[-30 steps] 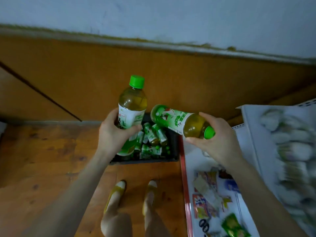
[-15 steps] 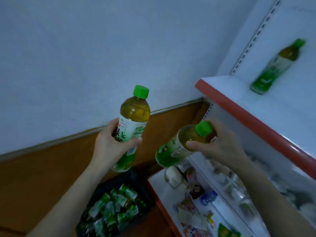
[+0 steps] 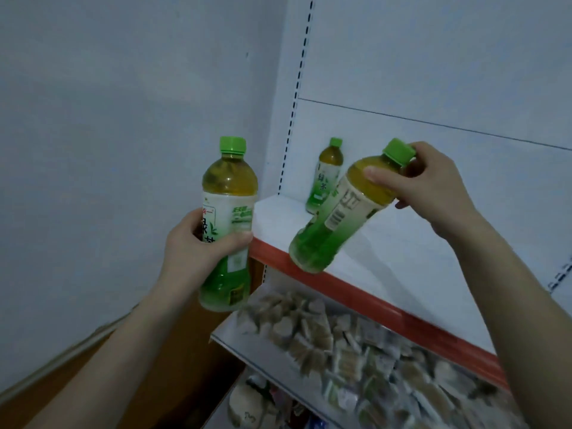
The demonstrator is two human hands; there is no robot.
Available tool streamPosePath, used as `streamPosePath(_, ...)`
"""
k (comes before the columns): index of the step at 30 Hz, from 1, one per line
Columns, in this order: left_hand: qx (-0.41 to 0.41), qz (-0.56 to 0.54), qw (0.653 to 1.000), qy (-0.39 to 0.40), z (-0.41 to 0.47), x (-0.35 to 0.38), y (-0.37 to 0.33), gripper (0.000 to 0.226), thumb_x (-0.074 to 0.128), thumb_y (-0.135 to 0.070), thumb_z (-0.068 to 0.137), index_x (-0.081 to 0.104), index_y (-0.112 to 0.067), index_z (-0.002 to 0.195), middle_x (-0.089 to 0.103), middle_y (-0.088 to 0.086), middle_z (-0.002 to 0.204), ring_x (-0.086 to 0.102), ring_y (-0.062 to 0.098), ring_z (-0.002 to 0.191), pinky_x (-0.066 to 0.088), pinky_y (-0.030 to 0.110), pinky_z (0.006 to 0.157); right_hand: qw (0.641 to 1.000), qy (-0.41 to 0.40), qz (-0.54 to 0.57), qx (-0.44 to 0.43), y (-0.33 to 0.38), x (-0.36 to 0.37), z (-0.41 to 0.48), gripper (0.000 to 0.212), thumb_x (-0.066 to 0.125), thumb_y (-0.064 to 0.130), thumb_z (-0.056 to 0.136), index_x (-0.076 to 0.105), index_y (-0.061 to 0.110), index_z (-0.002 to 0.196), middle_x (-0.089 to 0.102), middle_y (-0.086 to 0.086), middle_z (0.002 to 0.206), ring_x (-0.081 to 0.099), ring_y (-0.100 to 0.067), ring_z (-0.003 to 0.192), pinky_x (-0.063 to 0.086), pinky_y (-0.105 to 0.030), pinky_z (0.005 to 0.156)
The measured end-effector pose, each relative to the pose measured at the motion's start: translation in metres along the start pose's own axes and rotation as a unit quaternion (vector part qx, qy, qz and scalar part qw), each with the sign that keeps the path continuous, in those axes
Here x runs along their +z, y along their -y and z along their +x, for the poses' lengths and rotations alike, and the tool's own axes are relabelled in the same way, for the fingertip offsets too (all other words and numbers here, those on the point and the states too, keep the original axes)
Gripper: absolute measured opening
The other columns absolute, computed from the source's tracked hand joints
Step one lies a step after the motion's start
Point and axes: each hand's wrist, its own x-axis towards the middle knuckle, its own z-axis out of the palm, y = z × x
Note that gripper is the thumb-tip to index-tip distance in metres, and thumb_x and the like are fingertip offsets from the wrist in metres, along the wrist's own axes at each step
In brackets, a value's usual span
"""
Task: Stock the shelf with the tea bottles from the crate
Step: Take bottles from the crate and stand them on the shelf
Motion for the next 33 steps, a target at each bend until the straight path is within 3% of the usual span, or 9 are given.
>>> streamPosePath(4,0.017,-0.036,0.999,0.012,0.046,0.047,-0.015,0.036,0.078,-0.016,0.066,0.063,-0.019,0.099,0.069,-0.002,0.091,0.067,0.012,0.08,0.051,0.021,0.06,1.0,0.005,-0.013,-0.003,-0.026,-0.025,0.055,0.03,0.075,0.036,0.07,0.056,0.023,0.088,0.055,0.0,0.076,0.053,-0.016,0.065,0.047,-0.029,0.055)
streamPosePath(9,0.015,-0.051,0.998,0.022,0.088,0.1,-0.013,0.043,0.078,-0.016,0.065,0.062,-0.014,0.104,0.069,-0.001,0.092,0.067,0.017,0.083,0.052,0.027,0.064,0.994,0.077,-0.073,0.029,-0.081,-0.025,0.1,0.04,0.076,0.038,0.068,0.056,0.018,0.096,0.057,0.0,0.078,0.055,-0.015,0.067,0.045,-0.026,0.055)
streamPosePath(12,0.01,-0.05,0.998,0.022,0.104,0.125,-0.004,0.04,0.077,-0.014,0.067,0.062,-0.014,0.104,0.068,-0.001,0.09,0.066,0.015,0.079,0.047,0.016,0.052,0.989,0.117,-0.081,0.035,-0.112,-0.02,0.116,0.039,0.077,0.036,0.068,0.057,0.017,0.095,0.054,0.003,0.079,0.052,-0.011,0.07,0.039,-0.022,0.057)
streamPosePath(18,-0.004,-0.036,0.999,0.024,0.125,0.155,0.024,0.035,0.077,-0.013,0.068,0.06,-0.02,0.098,0.066,-0.004,0.089,0.064,0.011,0.079,0.045,0.019,0.056,0.988,0.13,0.047,0.072,-0.153,-0.023,0.126,0.034,0.074,0.018,0.073,0.058,0.019,0.103,0.062,0.004,0.098,0.058,-0.005,0.089,0.046,-0.013,0.068)
streamPosePath(20,-0.003,-0.03,0.999,0.037,0.132,0.162,0.029,0.032,0.077,-0.013,0.068,0.057,-0.027,0.089,0.065,-0.007,0.087,0.062,0.008,0.079,0.044,0.02,0.057,0.986,0.11,0.091,0.09,-0.167,-0.025,0.12,0.041,0.071,0.02,0.075,0.056,0.016,0.113,0.062,-0.002,0.113,0.06,-0.011,0.102,0.05,-0.018,0.08)
streamPosePath(23,0.002,-0.017,0.998,0.056,0.141,0.17,0.035,0.034,0.077,-0.013,0.068,0.055,-0.029,0.089,0.063,-0.01,0.087,0.059,0.005,0.078,0.044,0.02,0.058,0.983,0.086,0.083,0.137,-0.18,-0.024,0.101,0.069,0.069,0.042,0.067,0.045,0.018,0.127,0.055,-0.004,0.124,0.058,-0.017,0.107,0.05,-0.033,0.09)
streamPosePath(26,-0.002,-0.003,0.998,0.069,0.149,0.178,0.037,0.043,0.078,-0.015,0.068,0.053,-0.022,0.103,0.06,-0.011,0.089,0.058,0.006,0.081,0.045,0.02,0.062,0.978,0.102,0.02,0.182,-0.184,-0.004,0.076,0.079,0.072,0.045,0.066,0.037,0.02,0.131,0.05,0.003,0.121,0.057,-0.014,0.104,0.05,-0.025,0.078)
streamPosePath(30,-0.003,0.028,0.997,0.076,0.155,0.185,0.041,0.05,0.078,-0.018,0.068,0.05,-0.021,0.11,0.058,-0.006,0.098,0.056,0.015,0.092,0.048,0.027,0.074,0.981,0.088,-0.004,0.17,-0.188,0.034,0.054,0.064,0.078,0.034,0.066,0.034,0.028,0.111,0.045,0.023,0.094,0.051,0.002,0.083,0.044,-0.009,0.056)
streamPosePath(33,0.029,0.046,0.992,0.117,0.157,0.184,0.043,0.052,0.077,-0.019,0.069,0.044,-0.025,0.108,0.053,-0.014,0.094,0.052,0.008,0.089,0.044,0.017,0.067,0.985,0.045,0.011,0.164,-0.192,0.039,0.055,0.055,0.077,0.027,0.07,0.039,0.027,0.111,0.047,0.024,0.091,0.052,0.002,0.082,0.046,-0.008,0.056)
